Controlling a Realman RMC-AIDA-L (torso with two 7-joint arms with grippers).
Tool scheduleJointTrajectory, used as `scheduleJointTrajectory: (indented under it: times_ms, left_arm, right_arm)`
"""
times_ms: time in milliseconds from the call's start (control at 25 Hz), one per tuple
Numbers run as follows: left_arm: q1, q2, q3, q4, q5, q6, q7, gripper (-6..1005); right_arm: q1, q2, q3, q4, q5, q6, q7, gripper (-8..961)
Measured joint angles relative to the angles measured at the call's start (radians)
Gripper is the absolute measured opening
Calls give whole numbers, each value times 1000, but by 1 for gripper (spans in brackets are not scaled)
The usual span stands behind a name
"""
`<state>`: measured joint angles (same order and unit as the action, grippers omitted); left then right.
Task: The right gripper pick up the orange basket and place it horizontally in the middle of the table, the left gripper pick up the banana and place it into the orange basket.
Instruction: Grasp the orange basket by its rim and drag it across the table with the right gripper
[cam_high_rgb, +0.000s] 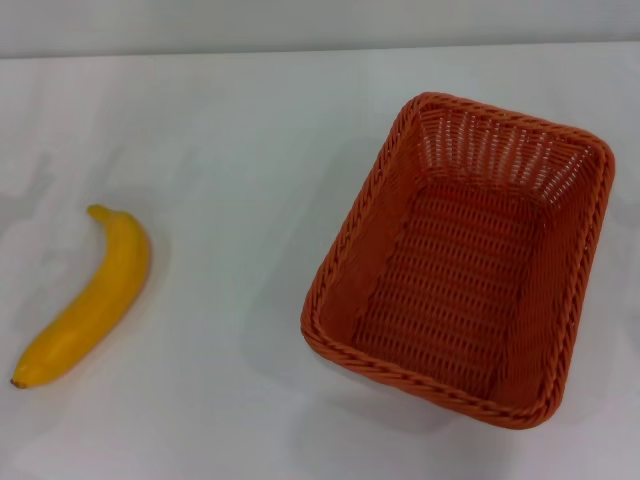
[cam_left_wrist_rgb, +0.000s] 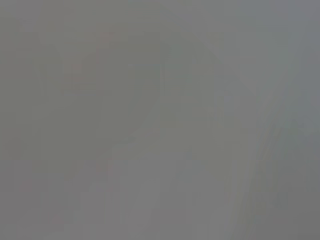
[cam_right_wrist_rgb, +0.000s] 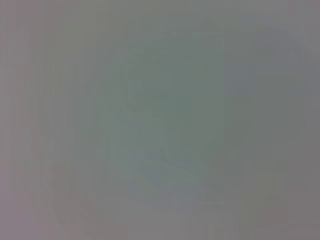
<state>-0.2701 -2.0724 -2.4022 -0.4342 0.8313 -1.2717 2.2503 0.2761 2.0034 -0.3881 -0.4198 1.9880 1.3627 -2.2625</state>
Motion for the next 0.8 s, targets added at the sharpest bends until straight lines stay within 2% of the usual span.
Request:
scheduleJointTrajectory:
  times_ms: [800]
  left_arm:
    - [-3,-2,0,0,0,0,0,863]
  right_arm:
    - [6,0,0,1,2,-4,-5,871]
